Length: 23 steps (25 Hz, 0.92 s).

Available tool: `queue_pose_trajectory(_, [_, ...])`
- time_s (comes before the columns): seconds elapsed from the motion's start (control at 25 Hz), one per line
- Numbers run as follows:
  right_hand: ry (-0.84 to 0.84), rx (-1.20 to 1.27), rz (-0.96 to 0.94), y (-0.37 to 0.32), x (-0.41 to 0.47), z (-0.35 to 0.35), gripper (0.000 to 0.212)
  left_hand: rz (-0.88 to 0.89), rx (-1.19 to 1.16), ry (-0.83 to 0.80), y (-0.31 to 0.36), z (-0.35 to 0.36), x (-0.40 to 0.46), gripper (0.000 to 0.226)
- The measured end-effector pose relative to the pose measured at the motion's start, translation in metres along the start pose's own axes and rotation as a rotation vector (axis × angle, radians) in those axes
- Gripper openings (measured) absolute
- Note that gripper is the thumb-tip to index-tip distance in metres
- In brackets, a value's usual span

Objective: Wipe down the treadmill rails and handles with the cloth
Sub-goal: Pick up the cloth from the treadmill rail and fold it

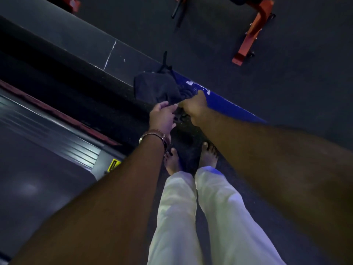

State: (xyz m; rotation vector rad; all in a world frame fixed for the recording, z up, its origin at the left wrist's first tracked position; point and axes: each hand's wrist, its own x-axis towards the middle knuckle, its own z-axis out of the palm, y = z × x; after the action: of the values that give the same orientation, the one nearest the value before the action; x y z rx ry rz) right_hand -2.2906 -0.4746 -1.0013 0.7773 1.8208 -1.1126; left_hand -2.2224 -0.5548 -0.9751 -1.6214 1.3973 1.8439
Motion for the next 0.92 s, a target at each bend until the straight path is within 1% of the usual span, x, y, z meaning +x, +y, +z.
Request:
queue_pose_trajectory(0.08, [-0.063,0.128,0.006,-0.009,-0.026,-0.007,0.036,-0.022,-0.032,-0.058,0.010,-0.005,-0.016,0.041])
queue_pose_trajectory(0.12, [-0.117,0.196,0.005,-0.013,-0.044,-0.011,0.022,-0.024,-0.048,-0.070,0.018,-0.008,-0.030,0.049])
queue_pose_trajectory(0.16, [-0.165,0.256,-0.027,-0.019,-0.066,-0.016,0.019,-0.015,-0.069,-0.082,0.028,-0.011,-0.045,0.055])
queue_pose_trajectory(0.2, [-0.191,0.288,-0.091,-0.027,-0.086,-0.021,0.028,0.002,-0.091,-0.097,0.042,-0.014,-0.064,0.056])
queue_pose_trajectory(0.28, [-0.181,0.256,-0.244,-0.041,-0.128,-0.032,0.052,0.030,-0.120,-0.140,0.062,-0.018,-0.101,0.046])
queue_pose_trajectory(0.36, [-0.137,0.167,-0.402,-0.061,-0.178,-0.050,0.059,0.071,-0.129,-0.181,0.088,-0.024,-0.151,0.029])
queue_pose_trajectory(0.44, [-0.104,0.000,-0.581,-0.086,-0.239,-0.071,0.056,0.117,-0.118,-0.266,0.115,-0.035,-0.207,0.025])
queue_pose_trajectory(0.52, [-0.091,-0.146,-0.740,-0.109,-0.298,-0.091,0.048,0.155,-0.040,-0.331,0.140,-0.045,-0.258,0.031])
queue_pose_trajectory(0.6, [-0.073,-0.220,-0.846,-0.129,-0.345,-0.104,0.046,0.202,0.036,-0.342,0.161,-0.053,-0.303,0.034])
queue_pose_trajectory(0.64, [-0.067,-0.232,-0.882,-0.135,-0.369,-0.110,0.046,0.235,0.019,-0.336,0.167,-0.056,-0.326,0.037])
queue_pose_trajectory(0.72, [-0.011,-0.265,-0.977,-0.142,-0.407,-0.121,0.042,0.296,-0.122,-0.410,0.179,-0.063,-0.362,0.049])
queue_pose_trajectory(0.8, [0.033,-0.337,-1.112,-0.142,-0.437,-0.128,0.037,0.278,-0.291,-0.535,0.189,-0.070,-0.395,0.053])
queue_pose_trajectory(0.88, [0.077,-0.497,-1.355,-0.134,-0.464,-0.131,0.035,0.213,-0.389,-0.588,0.198,-0.073,-0.417,0.039])
queue_pose_trajectory(0.92, [0.073,-0.556,-1.434,-0.127,-0.469,-0.132,0.034,0.196,-0.420,-0.591,0.202,-0.074,-0.424,0.032])
